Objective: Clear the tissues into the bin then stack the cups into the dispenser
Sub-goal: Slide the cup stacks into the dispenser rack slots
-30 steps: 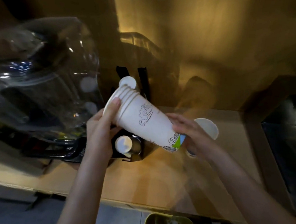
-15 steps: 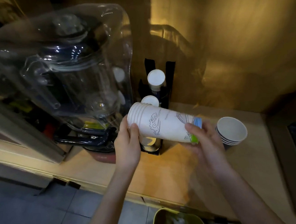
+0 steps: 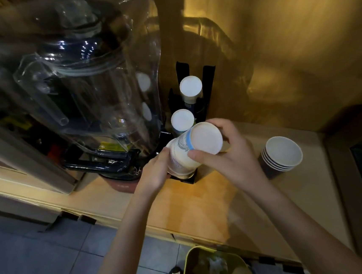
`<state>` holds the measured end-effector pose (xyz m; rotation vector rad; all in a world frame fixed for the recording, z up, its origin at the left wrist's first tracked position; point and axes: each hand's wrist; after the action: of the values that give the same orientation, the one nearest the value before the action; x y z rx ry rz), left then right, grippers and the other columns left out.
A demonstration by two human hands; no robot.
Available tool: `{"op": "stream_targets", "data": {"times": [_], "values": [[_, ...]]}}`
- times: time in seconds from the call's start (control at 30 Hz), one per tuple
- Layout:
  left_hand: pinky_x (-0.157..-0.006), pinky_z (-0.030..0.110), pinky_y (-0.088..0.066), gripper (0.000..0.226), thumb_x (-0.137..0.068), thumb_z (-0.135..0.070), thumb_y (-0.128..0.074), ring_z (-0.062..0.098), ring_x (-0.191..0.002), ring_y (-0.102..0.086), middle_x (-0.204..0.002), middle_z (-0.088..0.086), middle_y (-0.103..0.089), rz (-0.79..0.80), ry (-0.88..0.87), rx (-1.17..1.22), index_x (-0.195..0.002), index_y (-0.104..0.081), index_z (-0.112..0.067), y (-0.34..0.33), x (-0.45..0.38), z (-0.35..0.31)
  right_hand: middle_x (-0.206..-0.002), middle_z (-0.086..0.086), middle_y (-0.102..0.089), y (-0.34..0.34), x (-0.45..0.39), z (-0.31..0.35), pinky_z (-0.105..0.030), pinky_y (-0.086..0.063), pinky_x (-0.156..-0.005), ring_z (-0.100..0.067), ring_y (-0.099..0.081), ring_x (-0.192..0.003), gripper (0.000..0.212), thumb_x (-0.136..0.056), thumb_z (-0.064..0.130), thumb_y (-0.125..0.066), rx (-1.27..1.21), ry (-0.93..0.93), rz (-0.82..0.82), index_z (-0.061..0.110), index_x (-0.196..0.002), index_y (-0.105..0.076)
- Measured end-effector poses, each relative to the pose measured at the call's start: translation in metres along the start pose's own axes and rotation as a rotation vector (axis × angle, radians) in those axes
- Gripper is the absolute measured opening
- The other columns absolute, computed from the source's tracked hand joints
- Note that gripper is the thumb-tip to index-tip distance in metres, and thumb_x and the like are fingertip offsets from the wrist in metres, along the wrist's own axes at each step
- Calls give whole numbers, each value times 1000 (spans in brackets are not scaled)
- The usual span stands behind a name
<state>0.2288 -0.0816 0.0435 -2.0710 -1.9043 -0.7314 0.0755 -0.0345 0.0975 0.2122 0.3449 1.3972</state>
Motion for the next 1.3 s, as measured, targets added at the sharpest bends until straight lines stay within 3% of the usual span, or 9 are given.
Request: {"op": "stream_targets", "data": {"times": [0.1, 0.3, 0.57, 0.7, 0.83, 0.93, 1.03, 1.17, 1.3], "values": [[-89, 33, -45, 44, -94, -40, -33, 27, -118, -52, -133, 12, -53, 47, 105, 103, -128, -50, -18, -6, -11, -5, -111, 10, -57, -9, -4, -4, -14, -45, -74, -4, -53, -99, 62, -65, 34, -81, 86, 7, 54, 28, -116, -47], [-93, 38, -45, 41, -99, -33, -28, 27, -123, -49, -133, 12, -53, 195, 85, 178, -129, -47, -12, -14, -16, -7, -116, 7, -56, -28, -7, -20, -29, -46, -83, -13, -51, -107, 64, -65, 35, -80, 205, 22, 84, 27, -120, -47], [-64, 19, -46, 40, -99, -36, -22, 8, -81, -54, -99, 1, -60, 199, 56, 185, -113, -52, -14, -16, -10, -9, -129, 3, -49, -42, -12, -42, -19, -33, -88, -10, -44, -115, 70, -67, 31, -79, 255, 28, 125, 22, -127, -45], [-74, 27, -48, 34, -95, -39, -35, 19, -96, -59, -100, 6, -63, 142, 39, 24, -105, -60, -19, 0, -3, -7, -133, 1, -49, -52, -13, -51, -21, -36, -84, -16, -46, -120, 70, -72, 37, -74, 390, 62, 174, 22, -132, -41], [-57, 24, -38, 12, -84, -13, -49, 16, -66, -51, -70, 2, -57, 74, -266, -479, -86, -61, -17, 11, -4, 3, -134, -6, -51, -63, -19, -65, -35, -46, -90, -23, -49, -120, 78, -72, 36, -75, 368, -37, 225, 17, -136, -33], [-46, 16, -31, 9, -78, -2, -51, 21, -64, -48, -65, 5, -55, -24, -344, -674, -76, -56, -10, 6, -8, 4, -135, -11, -49, -69, -24, -76, -37, -45, -92, -27, -47, -122, 79, -74, 31, -74, 355, -101, 266, 13, -137, -30], [-54, 26, -33, 9, -79, 1, -49, 33, -77, -57, -79, 18, -63, -76, -354, -843, -83, -58, -1, -4, -17, 5, -133, -13, -48, -71, -26, -87, -37, -44, -91, -29, -45, -122, 73, -77, 29, -71, 331, -153, 326, 11, -135, -32], [-68, 33, -38, 33, -85, 3, -44, 35, -100, -59, -108, 22, -62, -137, -388, -1043, -118, -46, 1, -21, -21, 9, -139, -13, -42, -72, -30, -95, -39, -43, -96, -30, -42, -126, 73, -82, 25, -66, 306, -207, 354, 11, -141, -25], [-84, 39, -41, 57, -91, -19, -47, 38, -113, -51, -122, 26, -55, -89, -352, -948, -138, -26, 4, -28, -22, 11, -151, -13, -26, -72, -32, -97, -40, -42, -100, -33, -34, -134, 75, -87, 18, -57, 280, -304, 386, 15, -147, -12]]}}
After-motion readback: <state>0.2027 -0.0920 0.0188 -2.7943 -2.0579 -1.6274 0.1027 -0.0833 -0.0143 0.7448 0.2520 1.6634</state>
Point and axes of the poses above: each hand's wrist, its own x-axis away from the middle knuckle, its own y-axis out of the back of the hand, z = x × y
